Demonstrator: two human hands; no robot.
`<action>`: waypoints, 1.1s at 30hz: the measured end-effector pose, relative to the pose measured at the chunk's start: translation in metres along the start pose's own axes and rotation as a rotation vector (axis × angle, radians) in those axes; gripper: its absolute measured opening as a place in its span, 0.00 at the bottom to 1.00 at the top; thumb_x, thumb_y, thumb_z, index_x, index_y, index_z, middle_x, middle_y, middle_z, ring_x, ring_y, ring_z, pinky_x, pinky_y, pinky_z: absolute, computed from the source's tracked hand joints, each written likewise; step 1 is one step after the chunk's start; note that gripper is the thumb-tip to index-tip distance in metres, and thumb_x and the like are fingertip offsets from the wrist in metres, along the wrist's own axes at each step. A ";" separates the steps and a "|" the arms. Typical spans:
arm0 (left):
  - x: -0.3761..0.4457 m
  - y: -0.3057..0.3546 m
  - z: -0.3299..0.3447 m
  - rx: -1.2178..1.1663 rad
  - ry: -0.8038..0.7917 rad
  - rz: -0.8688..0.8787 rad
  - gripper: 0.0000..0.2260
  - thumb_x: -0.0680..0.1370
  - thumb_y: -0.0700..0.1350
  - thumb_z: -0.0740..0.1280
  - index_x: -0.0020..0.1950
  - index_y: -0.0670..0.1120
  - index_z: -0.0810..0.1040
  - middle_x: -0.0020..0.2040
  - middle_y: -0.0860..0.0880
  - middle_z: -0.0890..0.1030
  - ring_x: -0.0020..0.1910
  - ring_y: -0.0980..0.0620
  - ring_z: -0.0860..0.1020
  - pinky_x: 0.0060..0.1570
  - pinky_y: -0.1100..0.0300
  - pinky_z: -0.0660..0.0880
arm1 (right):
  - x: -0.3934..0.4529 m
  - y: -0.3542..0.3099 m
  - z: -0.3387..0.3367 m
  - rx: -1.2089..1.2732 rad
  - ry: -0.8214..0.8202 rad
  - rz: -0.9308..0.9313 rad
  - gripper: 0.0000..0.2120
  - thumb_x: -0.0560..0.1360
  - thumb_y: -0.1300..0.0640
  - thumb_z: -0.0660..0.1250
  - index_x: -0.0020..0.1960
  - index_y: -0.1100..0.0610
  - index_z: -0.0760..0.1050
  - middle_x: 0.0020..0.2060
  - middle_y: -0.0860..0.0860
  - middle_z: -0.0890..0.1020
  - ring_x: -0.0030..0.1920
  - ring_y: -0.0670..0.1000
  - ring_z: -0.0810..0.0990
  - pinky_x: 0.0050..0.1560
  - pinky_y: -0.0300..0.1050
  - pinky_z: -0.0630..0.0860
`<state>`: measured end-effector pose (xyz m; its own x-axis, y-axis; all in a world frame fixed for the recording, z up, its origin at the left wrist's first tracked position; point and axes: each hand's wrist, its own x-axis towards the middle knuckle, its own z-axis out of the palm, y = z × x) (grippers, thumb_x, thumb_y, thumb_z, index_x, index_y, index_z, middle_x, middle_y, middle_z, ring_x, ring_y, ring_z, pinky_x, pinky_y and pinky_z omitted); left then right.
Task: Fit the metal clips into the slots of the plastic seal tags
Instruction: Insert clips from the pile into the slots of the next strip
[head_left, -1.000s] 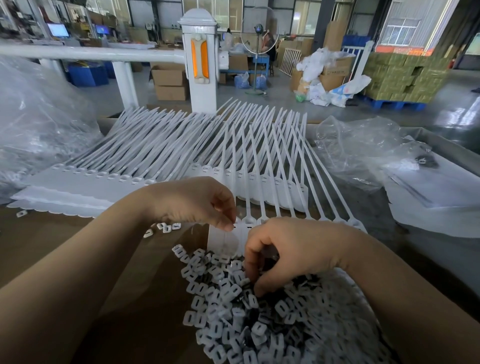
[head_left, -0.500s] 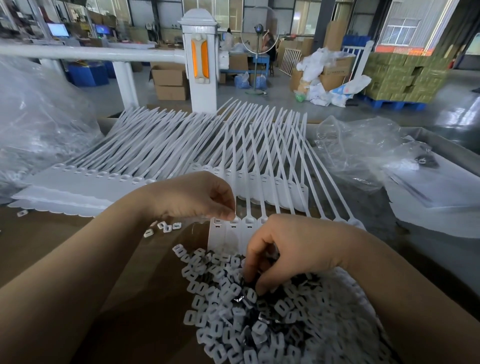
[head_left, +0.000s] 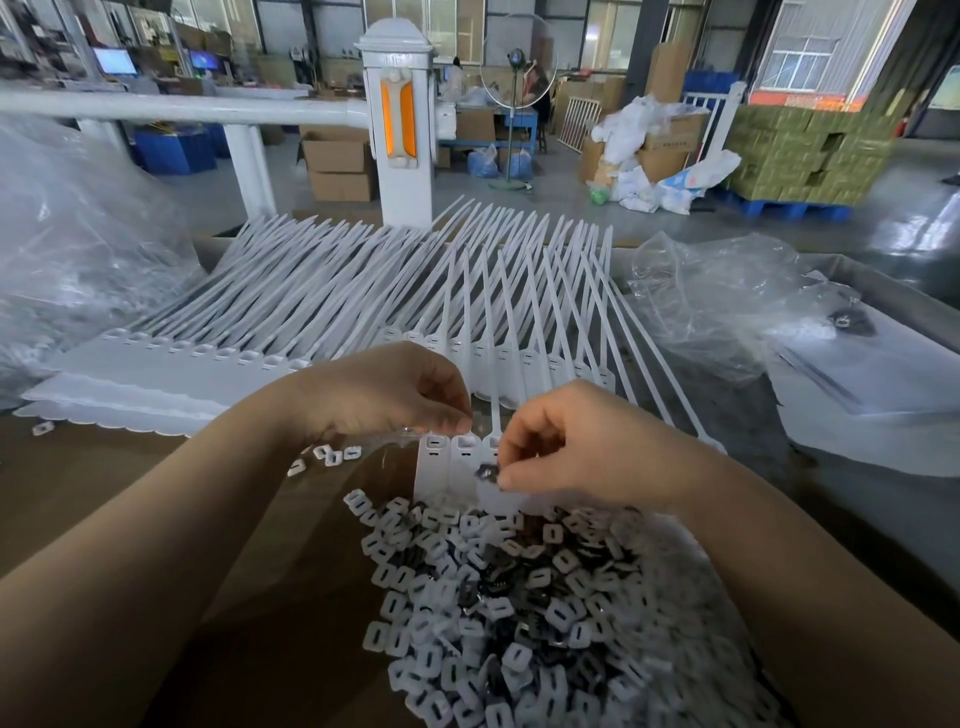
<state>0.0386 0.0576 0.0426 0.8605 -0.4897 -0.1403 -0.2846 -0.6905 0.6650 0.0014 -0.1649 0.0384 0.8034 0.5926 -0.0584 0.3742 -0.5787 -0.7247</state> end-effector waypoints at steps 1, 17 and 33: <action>0.000 0.000 0.001 0.003 -0.006 0.001 0.01 0.75 0.48 0.72 0.45 0.52 0.82 0.40 0.57 0.85 0.40 0.62 0.82 0.46 0.65 0.73 | 0.002 0.004 0.001 0.010 0.061 0.033 0.03 0.71 0.55 0.76 0.40 0.49 0.82 0.36 0.42 0.84 0.34 0.39 0.80 0.36 0.33 0.77; 0.001 0.007 0.015 0.064 -0.154 0.022 0.02 0.75 0.52 0.73 0.45 0.56 0.84 0.44 0.57 0.85 0.45 0.64 0.81 0.52 0.62 0.72 | 0.007 0.013 0.009 -0.081 0.106 0.070 0.02 0.72 0.56 0.74 0.41 0.50 0.83 0.35 0.40 0.84 0.35 0.38 0.81 0.36 0.32 0.77; 0.001 0.011 0.016 0.033 -0.109 -0.029 0.03 0.70 0.51 0.77 0.40 0.57 0.84 0.42 0.56 0.85 0.44 0.60 0.82 0.55 0.59 0.75 | 0.008 0.013 0.009 -0.039 0.133 0.025 0.03 0.74 0.53 0.72 0.42 0.48 0.81 0.38 0.43 0.84 0.37 0.41 0.81 0.42 0.38 0.79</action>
<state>0.0295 0.0410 0.0383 0.8179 -0.5234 -0.2390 -0.2757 -0.7210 0.6357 0.0086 -0.1629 0.0222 0.8660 0.4997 0.0177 0.3692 -0.6151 -0.6966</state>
